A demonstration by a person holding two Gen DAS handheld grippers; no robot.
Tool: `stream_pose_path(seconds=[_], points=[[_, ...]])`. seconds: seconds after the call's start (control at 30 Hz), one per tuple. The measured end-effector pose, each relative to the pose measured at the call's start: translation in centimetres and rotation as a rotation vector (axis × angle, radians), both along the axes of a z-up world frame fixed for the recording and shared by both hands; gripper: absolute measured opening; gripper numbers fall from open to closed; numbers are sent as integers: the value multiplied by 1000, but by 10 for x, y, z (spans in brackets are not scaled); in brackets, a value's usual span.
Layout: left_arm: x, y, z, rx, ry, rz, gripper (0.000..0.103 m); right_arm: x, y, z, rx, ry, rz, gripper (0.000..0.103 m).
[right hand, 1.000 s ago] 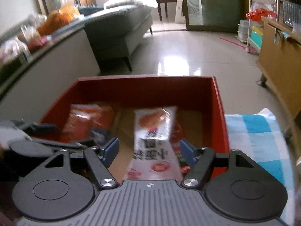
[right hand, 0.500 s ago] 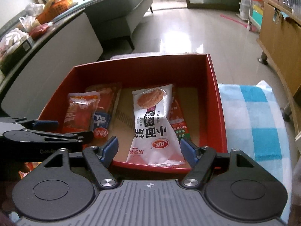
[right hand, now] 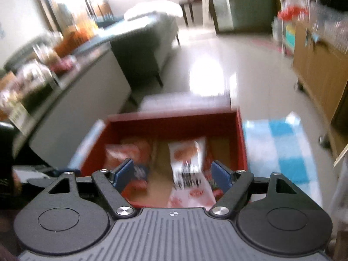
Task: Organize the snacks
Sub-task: 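Move both grippers back to the snacks on the tablecloth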
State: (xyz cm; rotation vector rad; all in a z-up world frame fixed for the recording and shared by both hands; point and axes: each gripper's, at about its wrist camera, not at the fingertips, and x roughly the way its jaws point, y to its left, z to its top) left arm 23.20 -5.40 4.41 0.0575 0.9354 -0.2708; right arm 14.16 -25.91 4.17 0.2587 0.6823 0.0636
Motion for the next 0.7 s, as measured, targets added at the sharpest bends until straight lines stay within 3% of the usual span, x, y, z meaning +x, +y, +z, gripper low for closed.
stream_pose_path(seconds=[0.1, 0.17, 0.2, 0.27, 0.3, 0.33, 0.37, 0.47, 0.53, 0.63, 0.7], points=[[-26, 21, 33, -32, -109, 2, 76, -36, 10, 43, -57, -184, -8, 84], [-49, 35, 51, -38, -196, 3, 80, -74, 21, 74, -91, -372, -30, 96], [-59, 40, 56, -35, -227, 4, 82, -90, 26, 83, -104, -451, -36, 102], [-78, 52, 57, -12, -268, 23, 91, -126, 39, 90, -131, -612, -60, 103], [-83, 58, 52, 0, -271, 28, 91, -135, 41, 85, -116, -648, -71, 103], [-88, 64, 44, 12, -265, 29, 91, -141, 42, 75, -70, -643, -70, 103], [-89, 69, 34, 28, -240, 28, 91, -137, 40, 62, 3, -563, -32, 103], [-78, 86, 4, 61, -118, 52, 91, -109, 36, 16, 152, -235, 38, 103], [-68, 99, -12, 49, -47, 65, 91, -94, 44, -13, 146, -86, 42, 103], [-54, 109, -33, 35, 48, 68, 90, -81, 61, -37, 71, 14, 74, 103], [-53, 106, -44, 74, 61, 85, 90, -74, 66, -46, 104, 49, 79, 103]])
